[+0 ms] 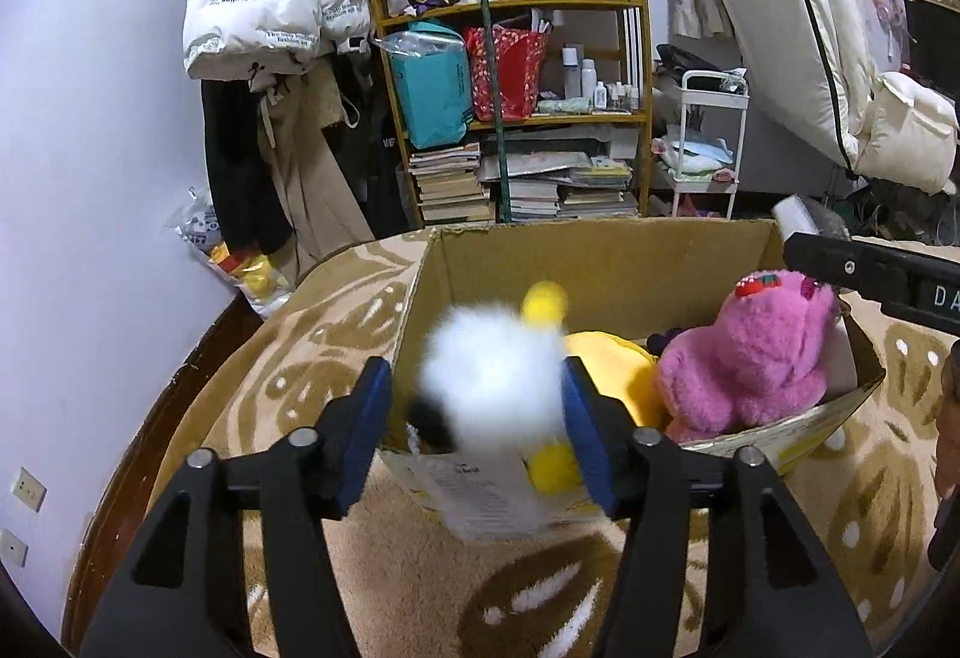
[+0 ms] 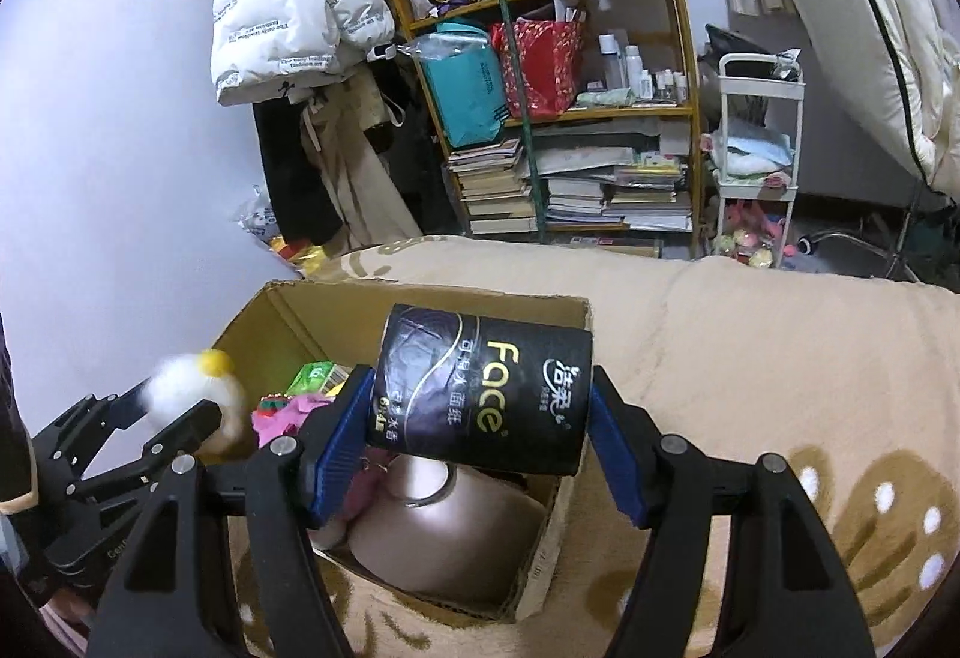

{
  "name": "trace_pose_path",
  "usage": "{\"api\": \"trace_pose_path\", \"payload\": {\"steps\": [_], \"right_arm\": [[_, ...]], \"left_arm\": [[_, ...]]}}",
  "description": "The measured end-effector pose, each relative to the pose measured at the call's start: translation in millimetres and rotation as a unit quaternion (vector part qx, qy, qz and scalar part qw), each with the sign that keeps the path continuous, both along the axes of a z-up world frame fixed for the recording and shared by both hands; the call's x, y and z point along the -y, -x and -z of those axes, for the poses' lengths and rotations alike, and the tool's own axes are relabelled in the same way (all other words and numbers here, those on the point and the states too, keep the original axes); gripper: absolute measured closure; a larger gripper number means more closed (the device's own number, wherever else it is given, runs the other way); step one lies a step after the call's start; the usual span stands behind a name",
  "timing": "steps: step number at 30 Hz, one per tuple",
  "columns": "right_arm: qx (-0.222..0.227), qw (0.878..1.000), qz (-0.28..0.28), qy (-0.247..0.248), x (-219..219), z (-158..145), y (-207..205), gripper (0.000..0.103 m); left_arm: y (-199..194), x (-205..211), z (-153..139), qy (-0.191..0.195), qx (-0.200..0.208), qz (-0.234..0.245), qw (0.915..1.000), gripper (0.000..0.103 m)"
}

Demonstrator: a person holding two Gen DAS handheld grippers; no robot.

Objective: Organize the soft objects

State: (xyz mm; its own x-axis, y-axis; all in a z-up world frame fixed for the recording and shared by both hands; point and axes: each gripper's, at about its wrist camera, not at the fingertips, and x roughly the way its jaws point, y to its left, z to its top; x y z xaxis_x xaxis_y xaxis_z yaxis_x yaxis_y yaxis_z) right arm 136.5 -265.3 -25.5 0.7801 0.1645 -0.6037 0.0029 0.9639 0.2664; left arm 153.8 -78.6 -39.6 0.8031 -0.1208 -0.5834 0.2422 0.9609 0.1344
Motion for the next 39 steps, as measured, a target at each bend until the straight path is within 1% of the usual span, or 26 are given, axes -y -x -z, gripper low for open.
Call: {"api": "trace_pose_path", "payload": {"steps": [3, 4, 5, 6, 10, 11, 12, 15, 17, 23, 25, 26, 32, 34, 36, 39], "right_arm": [[0.002, 1.0, -0.002, -0.004, 0.2, -1.3, 0.2, 0.021], [0.003, 1.0, -0.002, -0.005, 0.1, -2.0, 0.8, 0.017], [0.005, 1.0, -0.002, -0.008, 0.1, -2.8, 1.9, 0.014], [0.008, 1.0, -0.002, -0.009, -0.1, -3.8, 2.8, 0.013], [0.008, 1.0, 0.001, 0.0, -0.5, -6.1, 4.6, 0.01], [0.007, 1.0, 0.001, 0.004, -0.4, -6.8, 6.0, 0.007], [0.007, 1.0, 0.002, 0.008, -0.3, -7.8, 7.6, 0.006], [0.009, 1.0, 0.003, 0.015, -0.4, -11.8, 14.4, 0.006], [0.01, 1.0, 0.003, 0.016, -0.9, -15.0, 20.7, 0.0], [0.025, 1.0, 0.005, 0.018, -3.9, -29.9, 45.7, 0.0], [0.03, 0.999, 0.008, 0.022, -5.3, -35.3, 55.0, 0.0], [0.033, 0.999, 0.011, 0.024, -5.6, -37.4, 58.9, 0.0], [0.06, 0.997, 0.022, 0.036, -9.1, -58.0, 94.7, 0.0], [0.065, 0.997, 0.025, 0.034, -9.7, -63.1, 103.3, 0.0], [0.071, 0.996, 0.028, 0.035, -10.2, -68.3, 112.7, 0.0], [0.076, 0.996, 0.026, 0.04, -12.5, -74.3, 125.0, 0.0]], "left_arm": [[2.4, 1.2, -0.2, -0.002, -0.003, 0.005, 1.0, 0.045], [3.7, 1.3, -0.6, -0.003, -0.002, 0.006, 1.0, 0.045], [4.9, 1.3, -0.7, -0.003, -0.002, 0.007, 1.0, 0.042], [5.7, 1.5, -1.2, -0.004, -0.002, 0.006, 1.0, 0.038], [10.4, -0.7, -5.0, -0.001, 0.005, 0.003, 1.0, 0.033], [12.1, -1.3, -6.0, -0.002, 0.006, 0.001, 1.0, 0.029], [13.4, -2.2, -6.9, -0.003, 0.007, 0.0, 1.0, 0.025], [19.8, -4.9, -10.4, -0.003, 0.009, -0.002, 1.0, 0.022], [24.3, -5.6, -14.1, -0.003, 0.01, -0.002, 0.9999, 0.022], [43.0, -13.3, -28.1, 0.015, 0.004, -0.004, 0.9999, 0.02], [50.1, -16.3, -32.9, 0.018, 0.005, -0.005, 0.9998, 0.017], [53.9, -17.5, -35.4, 0.02, 0.006, -0.005, 0.9998, 0.014], [86.3, -24.1, -56.9, 0.027, 0.03, -0.008, 0.9992, 0.013], [95.1, -26.8, -63.3, 0.03, 0.036, -0.011, 0.9989, 0.012], [103.8, -28.9, -68.9, 0.032, 0.041, -0.014, 0.9986, 0.008], [116.5, -34.4, -78.4, 0.037, 0.05, -0.014, 0.9979, 0.008]]}}
